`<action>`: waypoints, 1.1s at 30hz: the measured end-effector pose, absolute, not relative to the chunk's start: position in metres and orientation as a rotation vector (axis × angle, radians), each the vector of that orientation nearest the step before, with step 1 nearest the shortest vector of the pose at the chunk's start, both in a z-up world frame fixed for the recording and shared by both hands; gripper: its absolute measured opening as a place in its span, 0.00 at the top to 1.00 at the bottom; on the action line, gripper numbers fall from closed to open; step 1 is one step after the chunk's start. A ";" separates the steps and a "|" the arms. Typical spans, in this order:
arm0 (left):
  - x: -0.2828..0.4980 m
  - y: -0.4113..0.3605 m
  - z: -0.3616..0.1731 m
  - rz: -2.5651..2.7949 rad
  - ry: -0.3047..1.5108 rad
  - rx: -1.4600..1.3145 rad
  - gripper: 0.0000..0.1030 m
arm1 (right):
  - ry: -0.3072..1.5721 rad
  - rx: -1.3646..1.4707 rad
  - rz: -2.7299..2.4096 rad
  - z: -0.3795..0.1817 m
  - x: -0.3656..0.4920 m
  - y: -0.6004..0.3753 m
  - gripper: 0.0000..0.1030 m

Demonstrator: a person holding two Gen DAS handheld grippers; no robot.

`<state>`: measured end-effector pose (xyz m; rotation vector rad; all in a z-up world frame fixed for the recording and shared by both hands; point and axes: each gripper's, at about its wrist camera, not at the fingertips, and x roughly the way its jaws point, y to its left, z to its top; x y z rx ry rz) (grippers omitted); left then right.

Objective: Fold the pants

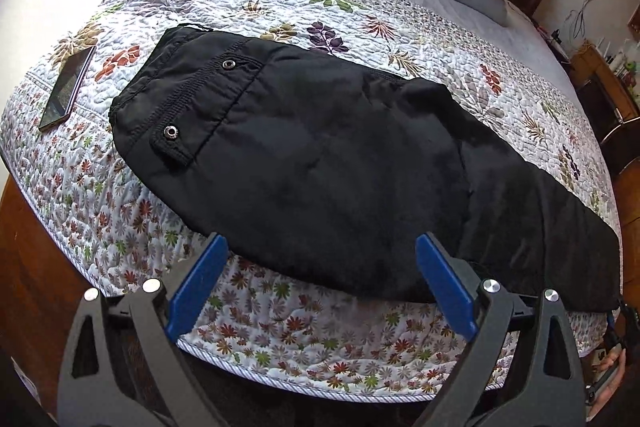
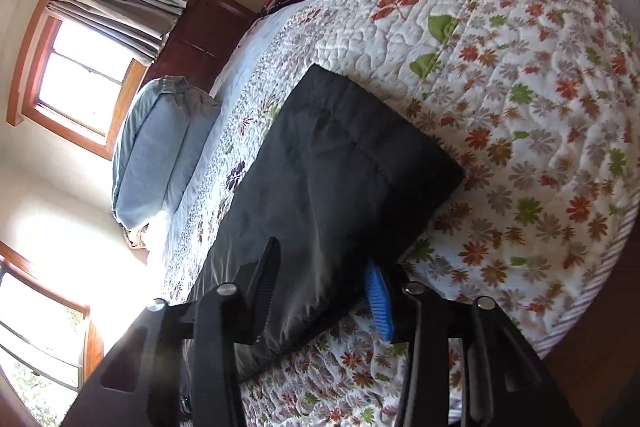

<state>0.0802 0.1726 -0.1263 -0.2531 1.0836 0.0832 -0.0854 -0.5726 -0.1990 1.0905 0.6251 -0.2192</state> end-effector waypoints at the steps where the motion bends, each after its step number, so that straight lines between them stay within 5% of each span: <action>1: 0.079 0.173 -0.127 0.085 1.088 -0.256 0.08 | 0.603 1.108 -0.222 -0.198 -0.095 -0.575 0.45; 21: 0.065 0.179 -0.133 0.109 1.115 -0.292 0.08 | 0.437 1.329 -0.121 -0.248 -0.070 -0.586 0.40; 27: 0.065 0.173 -0.138 0.092 1.135 -0.286 0.08 | 0.411 1.343 -0.125 -0.257 -0.067 -0.592 0.76; 33: 0.063 0.169 -0.141 0.083 1.140 -0.257 0.08 | 0.399 1.217 -0.141 -0.228 -0.069 -0.584 0.85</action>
